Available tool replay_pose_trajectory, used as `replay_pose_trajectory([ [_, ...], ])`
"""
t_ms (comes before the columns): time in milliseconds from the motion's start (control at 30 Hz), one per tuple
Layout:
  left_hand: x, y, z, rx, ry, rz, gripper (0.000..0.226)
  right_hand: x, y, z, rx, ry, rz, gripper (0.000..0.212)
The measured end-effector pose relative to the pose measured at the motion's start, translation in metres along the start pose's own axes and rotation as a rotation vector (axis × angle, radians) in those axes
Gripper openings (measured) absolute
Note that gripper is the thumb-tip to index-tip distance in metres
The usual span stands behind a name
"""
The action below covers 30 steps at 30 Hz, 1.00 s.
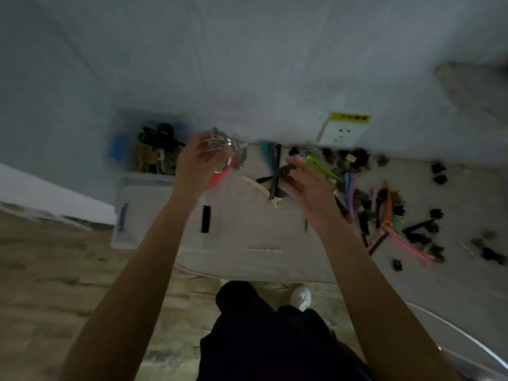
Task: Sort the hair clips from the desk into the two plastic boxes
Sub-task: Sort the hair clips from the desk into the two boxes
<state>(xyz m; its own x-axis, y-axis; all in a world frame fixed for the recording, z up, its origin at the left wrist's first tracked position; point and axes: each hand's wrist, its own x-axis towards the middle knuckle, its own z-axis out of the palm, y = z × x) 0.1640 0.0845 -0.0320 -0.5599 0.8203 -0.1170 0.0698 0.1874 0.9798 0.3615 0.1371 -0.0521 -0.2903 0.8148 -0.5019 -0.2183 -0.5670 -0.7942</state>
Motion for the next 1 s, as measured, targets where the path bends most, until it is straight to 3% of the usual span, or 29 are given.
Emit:
replay_pose_trajectory([
  [167, 0.031, 0.023, -0.095, 0.185, 0.198, 0.110, 0.030, 0.011, -0.003, 0.086, -0.020, -0.134, -0.102, 0.018],
  [233, 0.045, 0.018, -0.124, 0.342, 0.195, 0.137, 0.035, 0.018, -0.004, 0.113, -0.086, -0.147, -0.150, 0.020],
  [367, 0.062, -0.001, -0.160, 0.833, -0.144, 0.206, 0.042, 0.030, -0.002, 0.159, -0.291, -0.141, -0.230, 0.033],
  [467, 0.069, -0.018, -0.163, 0.926, -0.427, 0.126, 0.054, 0.038, 0.002, 0.183, -0.480, -0.157, -0.284, 0.037],
  [533, 0.073, -0.025, -0.164, 0.957, -0.500, 0.072, 0.060, 0.042, 0.009, 0.194, -0.634, -0.176, -0.318, 0.037],
  [700, 0.068, -0.034, -0.176, 1.063, -0.423, 0.236, 0.042, 0.047, 0.026, 0.208, -1.067, -0.194, -0.556, 0.037],
  [867, 0.057, -0.045, -0.178, 1.003, -0.333, 0.329, 0.031, 0.052, 0.038, 0.209, -1.424, 0.161, -0.621, 0.047],
  [1000, 0.056, -0.050, -0.173, 0.966, -0.236, 0.379, 0.031, 0.056, 0.056, 0.201, -1.688, 0.194, -0.620, 0.051],
])
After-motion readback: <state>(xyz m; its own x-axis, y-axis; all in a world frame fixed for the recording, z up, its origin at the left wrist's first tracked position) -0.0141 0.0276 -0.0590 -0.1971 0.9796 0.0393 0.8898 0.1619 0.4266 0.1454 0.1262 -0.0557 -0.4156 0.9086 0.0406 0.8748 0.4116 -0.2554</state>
